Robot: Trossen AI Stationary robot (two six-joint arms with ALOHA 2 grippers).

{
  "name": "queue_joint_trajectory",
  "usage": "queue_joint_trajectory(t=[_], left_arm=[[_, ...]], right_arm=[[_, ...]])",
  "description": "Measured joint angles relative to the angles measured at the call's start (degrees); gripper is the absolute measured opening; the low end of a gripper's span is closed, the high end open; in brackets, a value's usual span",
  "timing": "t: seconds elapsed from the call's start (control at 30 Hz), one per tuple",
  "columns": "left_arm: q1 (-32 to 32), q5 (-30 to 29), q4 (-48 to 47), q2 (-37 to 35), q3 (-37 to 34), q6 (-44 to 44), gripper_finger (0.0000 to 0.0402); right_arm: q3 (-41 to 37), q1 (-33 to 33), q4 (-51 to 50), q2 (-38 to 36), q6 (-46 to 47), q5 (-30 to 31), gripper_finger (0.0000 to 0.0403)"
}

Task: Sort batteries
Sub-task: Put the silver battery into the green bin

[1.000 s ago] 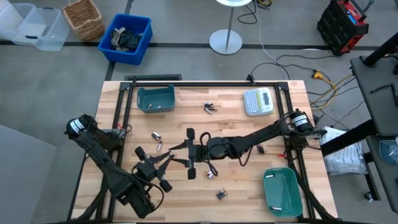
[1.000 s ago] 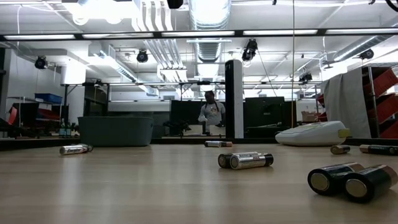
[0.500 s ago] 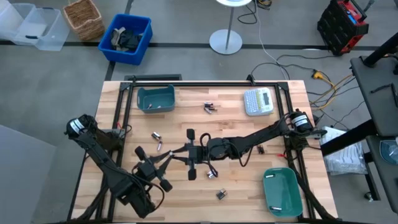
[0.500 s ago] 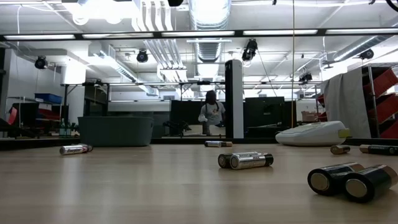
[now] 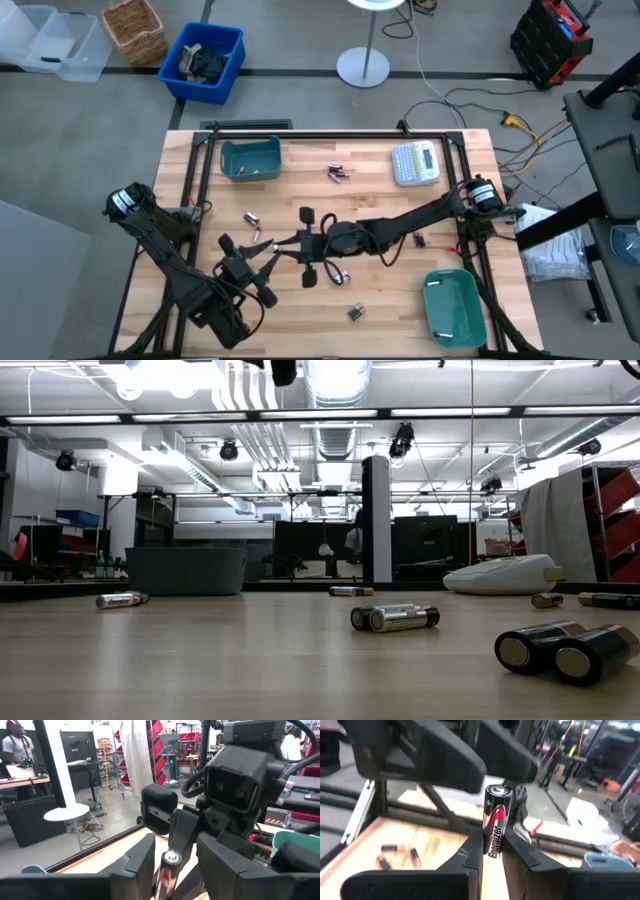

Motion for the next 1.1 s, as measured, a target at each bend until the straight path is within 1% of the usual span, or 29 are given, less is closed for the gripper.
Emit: queue_joint_trajectory(t=[0.1,0.2,0.33,0.4,0.57,0.7,0.77,0.87,0.97,1.1], left_arm=[[-0.3,0.95,-0.39,-0.33,0.0,1.28,0.0147],[-0.46,2.17,-1.05,-1.11,0.0,1.36,0.0154],[-0.71,4.62,-3.19,-1.99,0.02,1.48,0.0155],[-0.93,4.87,-4.41,-2.52,0.38,2.03,0.0155],[-1.08,8.19,-5.39,-3.91,0.85,6.4,0.0155],[-0.98,9.68,-6.05,-4.54,0.85,8.28,0.0155],[-0.98,9.54,-6.74,-4.64,0.85,8.94,0.0155],[-0.94,9.56,-8.18,-4.64,0.85,9.19,0.0155],[-0.87,9.57,-8.42,-4.64,0.85,9.2,0.0155],[-0.87,10.18,-8.42,-4.61,0.85,9.18,0.0155]], right_arm=[[0.82,0.02,-5.29,-1.11,0.9,0.0,0.0039],[1.59,0.04,-13.15,-3.17,1.88,0.12,0.0039],[2.59,0.26,-27.36,-6.64,4.29,0.15,0.0039],[3.06,0.56,-34.58,-9.16,5.82,0.14,0.0039],[3.4,2.16,-54.39,-15.29,11.37,-0.32,0.0039],[3.4,4.55,-69.44,-19.77,18.36,-0.61,0.0039],[3.4,6.06,-77.38,-21.81,22.53,-2.46,0.0039],[3.25,8.97,-87.16,-24.42,28.47,-7.18,0.0039],[3.05,12.94,-96.58,-26.44,35.9,-8.88,0.0039],[2.66,18.37,-107.68,-26.84,46.2,-10.76,0.0039]])
